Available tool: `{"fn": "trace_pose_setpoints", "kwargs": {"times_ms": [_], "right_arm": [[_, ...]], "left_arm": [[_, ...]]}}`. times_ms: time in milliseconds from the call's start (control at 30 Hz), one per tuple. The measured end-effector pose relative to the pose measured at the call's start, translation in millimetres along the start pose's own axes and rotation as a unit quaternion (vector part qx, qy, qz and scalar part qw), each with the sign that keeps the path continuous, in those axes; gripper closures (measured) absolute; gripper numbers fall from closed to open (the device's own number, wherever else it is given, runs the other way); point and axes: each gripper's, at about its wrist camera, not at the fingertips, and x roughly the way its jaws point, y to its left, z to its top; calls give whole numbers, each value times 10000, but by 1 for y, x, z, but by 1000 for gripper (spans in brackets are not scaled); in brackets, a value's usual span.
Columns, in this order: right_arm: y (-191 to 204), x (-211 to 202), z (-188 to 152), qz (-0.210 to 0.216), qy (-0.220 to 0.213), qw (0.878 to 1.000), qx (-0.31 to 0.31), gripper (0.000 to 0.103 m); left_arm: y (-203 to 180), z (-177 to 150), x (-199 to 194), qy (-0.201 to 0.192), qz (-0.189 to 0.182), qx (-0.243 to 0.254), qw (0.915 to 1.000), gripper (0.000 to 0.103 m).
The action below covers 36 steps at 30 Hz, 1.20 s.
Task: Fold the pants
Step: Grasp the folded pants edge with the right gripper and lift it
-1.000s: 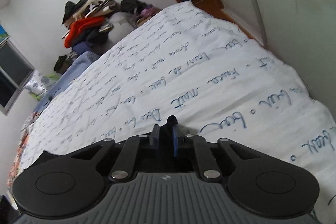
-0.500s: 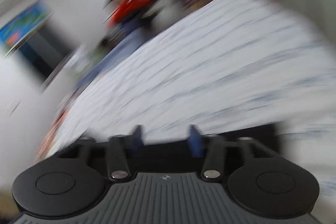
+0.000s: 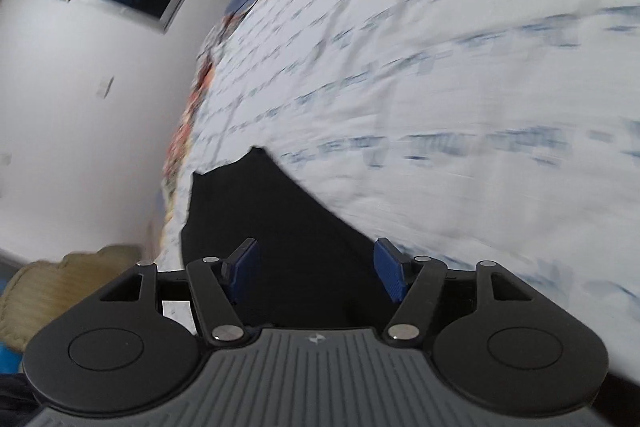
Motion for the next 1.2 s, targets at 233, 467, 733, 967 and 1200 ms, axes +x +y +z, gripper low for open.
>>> {"fn": "trace_pose_setpoints", "kwargs": {"times_ms": [233,467,733,967,1200], "right_arm": [[15,52,24,-85,628,9979,-167,35],[32,79,37,466,979,9941,-50,35],[55,150,62,1030,1437,9841,191,27],[74,160,95,1643,1129,9792,375,13],[71,168,101,1514,1092,9814,456,8]], "left_arm": [[17,1,-5,-151,-315,-582,9977,5],[32,1,-7,-271,-487,-1006,9934,4],[32,2,-9,-320,-477,-1052,9928,4],[36,0,-8,-365,-525,-1143,9914,4],[37,1,-9,-380,-532,-1181,9908,4]]}}
